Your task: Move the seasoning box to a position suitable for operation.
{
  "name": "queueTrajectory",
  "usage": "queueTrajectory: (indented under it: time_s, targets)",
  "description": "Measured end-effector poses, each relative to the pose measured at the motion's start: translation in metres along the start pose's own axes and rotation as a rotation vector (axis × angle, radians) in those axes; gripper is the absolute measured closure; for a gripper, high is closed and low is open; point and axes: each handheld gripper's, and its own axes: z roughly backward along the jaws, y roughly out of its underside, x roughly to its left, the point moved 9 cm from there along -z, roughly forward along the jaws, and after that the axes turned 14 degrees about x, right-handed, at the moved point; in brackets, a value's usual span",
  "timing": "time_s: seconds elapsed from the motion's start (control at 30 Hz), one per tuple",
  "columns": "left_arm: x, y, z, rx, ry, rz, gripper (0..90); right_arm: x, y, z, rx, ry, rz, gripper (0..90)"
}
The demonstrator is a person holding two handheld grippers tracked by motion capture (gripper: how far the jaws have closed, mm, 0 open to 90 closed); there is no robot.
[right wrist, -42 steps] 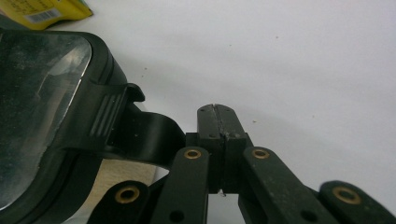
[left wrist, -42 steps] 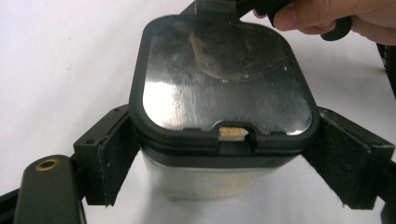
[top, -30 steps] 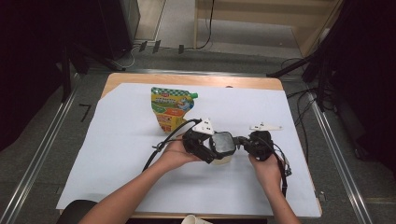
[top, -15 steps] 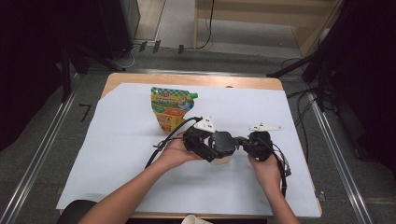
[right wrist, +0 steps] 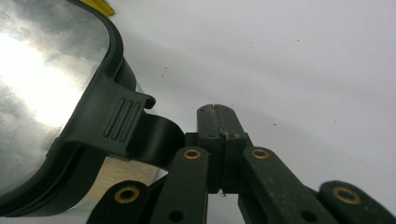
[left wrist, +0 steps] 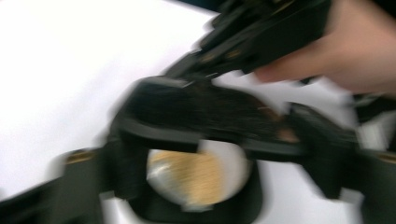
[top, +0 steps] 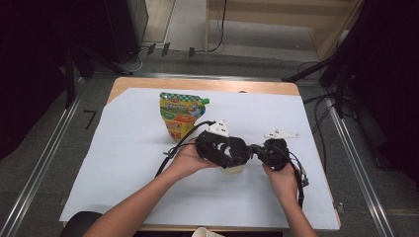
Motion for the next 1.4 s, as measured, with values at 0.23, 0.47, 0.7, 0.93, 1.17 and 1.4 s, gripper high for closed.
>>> queueTrajectory:
  time_s: [0.23, 0.47, 0.7, 0.93, 1.17, 1.4]
  targets:
    - [-0.007, -0.004, 0.002, 0.069, -0.035, -0.01, 46.6, 0.002, 0.001, 0.006, -0.005, -0.012, 0.005, 90.0]
    - [-0.01, -0.007, 0.005, 0.106, -0.053, -0.001, 47.7, 0.01, 0.012, 0.023, -0.009, -0.027, 0.033, 90.0]
    - [-0.01, -0.012, 0.005, 0.12, -0.01, 0.029, 49.0, 0.012, 0.016, 0.028, -0.01, -0.036, 0.027, 90.0]
    - [-0.011, -0.018, 0.006, 0.114, 0.012, 0.028, 59.3, 0.014, 0.017, 0.025, -0.001, -0.035, 0.022, 90.0]
    - [-0.021, -0.022, 0.003, 0.1, 0.043, 0.011, 70.8, 0.018, 0.016, 0.025, -0.008, -0.027, 0.031, 90.0]
    - [-0.021, -0.024, -0.005, 0.087, 0.064, 0.004, 78.2, 0.023, 0.015, 0.025, -0.018, -0.045, 0.03, 90.0]
